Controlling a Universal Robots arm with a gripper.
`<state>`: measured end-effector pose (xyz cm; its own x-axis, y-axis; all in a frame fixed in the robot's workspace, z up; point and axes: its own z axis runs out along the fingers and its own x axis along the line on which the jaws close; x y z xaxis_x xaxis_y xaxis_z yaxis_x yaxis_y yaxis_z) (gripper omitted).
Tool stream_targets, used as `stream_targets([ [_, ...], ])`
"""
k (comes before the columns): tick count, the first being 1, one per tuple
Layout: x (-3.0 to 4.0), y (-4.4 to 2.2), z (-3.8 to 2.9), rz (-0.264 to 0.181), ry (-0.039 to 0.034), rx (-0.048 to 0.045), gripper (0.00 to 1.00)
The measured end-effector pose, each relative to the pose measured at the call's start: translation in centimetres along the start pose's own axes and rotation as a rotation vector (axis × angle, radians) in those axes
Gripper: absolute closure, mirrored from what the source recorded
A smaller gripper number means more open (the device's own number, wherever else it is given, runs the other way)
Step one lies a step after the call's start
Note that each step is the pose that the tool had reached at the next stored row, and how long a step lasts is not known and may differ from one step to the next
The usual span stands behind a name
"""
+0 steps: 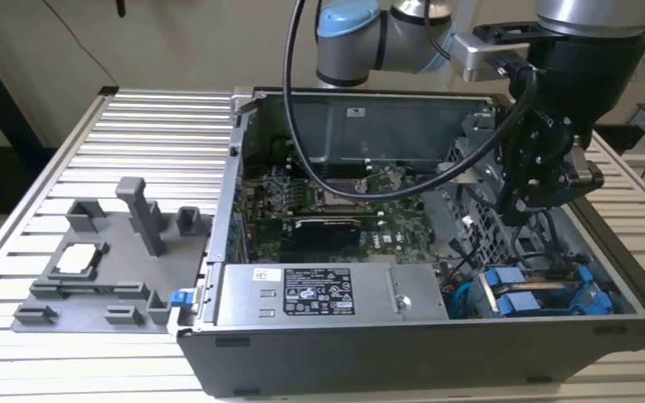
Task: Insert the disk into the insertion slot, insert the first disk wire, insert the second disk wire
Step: 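Insert the second disk wire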
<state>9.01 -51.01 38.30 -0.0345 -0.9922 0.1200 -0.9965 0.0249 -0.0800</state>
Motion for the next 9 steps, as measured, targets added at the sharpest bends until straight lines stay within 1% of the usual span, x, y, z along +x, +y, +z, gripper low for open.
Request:
stream_targets([
  [4, 0.05, 0.01, 0.05, 0.0, -0.0002, 0.0003, 0.75],
  [5, 0.07, 0.01, 0.05, 0.0, -0.0002, 0.0003, 0.77],
  [7, 0.09, 0.01, 0.06, 0.0, -0.0001, 0.0003, 0.77],
  [8, 0.11, 0.01, 0.07, 0.0, -0.0001, 0.0003, 0.84],
  [9, 0.12, 0.0, 0.07, 0.0, 0.0, 0.0003, 0.84],
])
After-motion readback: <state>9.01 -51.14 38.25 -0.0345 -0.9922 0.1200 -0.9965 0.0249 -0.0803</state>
